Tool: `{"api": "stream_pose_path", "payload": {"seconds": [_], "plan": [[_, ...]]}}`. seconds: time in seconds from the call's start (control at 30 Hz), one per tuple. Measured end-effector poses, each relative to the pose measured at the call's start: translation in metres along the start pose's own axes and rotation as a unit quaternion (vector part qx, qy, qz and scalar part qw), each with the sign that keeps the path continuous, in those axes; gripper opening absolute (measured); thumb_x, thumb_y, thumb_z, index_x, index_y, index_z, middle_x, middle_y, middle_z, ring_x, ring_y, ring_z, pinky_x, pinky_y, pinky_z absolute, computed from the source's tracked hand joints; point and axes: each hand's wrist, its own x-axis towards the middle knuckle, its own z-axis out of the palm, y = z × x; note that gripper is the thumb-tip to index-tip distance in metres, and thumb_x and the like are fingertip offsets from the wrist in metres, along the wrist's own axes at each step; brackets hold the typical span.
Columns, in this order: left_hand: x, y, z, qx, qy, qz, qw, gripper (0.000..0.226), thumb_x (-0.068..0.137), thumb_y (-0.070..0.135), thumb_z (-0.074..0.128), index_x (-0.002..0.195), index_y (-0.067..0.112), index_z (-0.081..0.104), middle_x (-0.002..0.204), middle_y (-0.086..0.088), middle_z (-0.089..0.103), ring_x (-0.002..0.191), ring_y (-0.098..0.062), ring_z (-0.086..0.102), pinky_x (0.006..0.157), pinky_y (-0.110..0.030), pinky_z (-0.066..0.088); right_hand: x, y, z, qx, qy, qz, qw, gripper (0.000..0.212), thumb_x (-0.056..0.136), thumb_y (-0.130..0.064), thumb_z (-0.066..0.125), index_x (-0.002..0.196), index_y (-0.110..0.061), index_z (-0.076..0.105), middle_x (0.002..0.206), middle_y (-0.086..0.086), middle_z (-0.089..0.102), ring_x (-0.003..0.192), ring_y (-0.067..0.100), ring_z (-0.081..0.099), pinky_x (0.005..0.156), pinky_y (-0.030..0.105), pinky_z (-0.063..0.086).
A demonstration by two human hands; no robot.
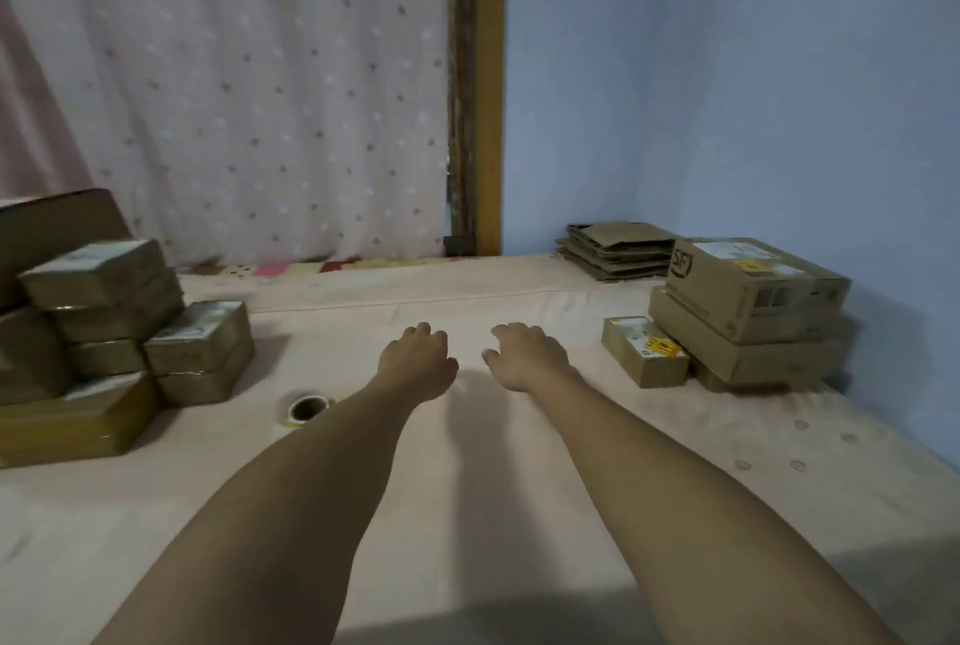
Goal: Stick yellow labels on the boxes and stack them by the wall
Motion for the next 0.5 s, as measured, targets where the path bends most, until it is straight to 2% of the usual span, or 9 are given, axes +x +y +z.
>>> {"api": "stream_pose_path", "payload": {"seconds": [0.2,0.33,0.43,0.5], "plan": [[-0.029,-0.131,-0.049,0.054,0.007,-0.099,0.994,0.04,0.1,0.034,0.043,0.131,0.011,0.054,0.135,-0.01,0.05,0.129,-0.029,0.045,0.095,-0.043,0.043,0.026,-0.129,0.004,-0.044,0.001,-0.087,0.995,0.053,0.106,-0.046,0.035,0.15,-0.019,0.045,0.156,0.006,0.043,0.139,0.031,0.04,0.109,0.044,0.037],[-0.053,-0.21,-0.063,0.019,0.022,-0.179,0.983,0.049,0.098,0.03,0.042,0.143,0.011,0.045,0.153,-0.016,0.04,0.14,-0.034,0.04,0.102,-0.047,0.044,0.041,-0.204,0.017,-0.042,-0.003,-0.142,0.989,0.055,0.105,-0.048,0.035,0.15,-0.019,0.045,0.157,0.006,0.042,0.142,0.03,0.038,0.11,0.045,0.036],[-0.07,-0.256,-0.069,-0.032,0.051,-0.24,0.969,0.05,0.101,0.039,0.039,0.139,0.01,0.052,0.141,-0.016,0.051,0.131,-0.034,0.048,0.102,-0.045,0.044,0.046,-0.25,0.027,-0.026,-0.005,-0.175,0.984,0.053,0.104,-0.046,0.037,0.148,-0.018,0.047,0.154,0.006,0.045,0.14,0.03,0.04,0.108,0.044,0.037],[-0.078,-0.283,-0.072,-0.058,0.067,-0.267,0.96,0.044,0.096,0.034,0.046,0.133,0.011,0.055,0.133,-0.015,0.053,0.125,-0.034,0.051,0.096,-0.043,0.045,0.048,-0.28,0.031,-0.009,-0.003,-0.193,0.981,0.05,0.104,-0.044,0.038,0.145,-0.018,0.049,0.15,0.006,0.048,0.137,0.031,0.042,0.106,0.044,0.038]]}}
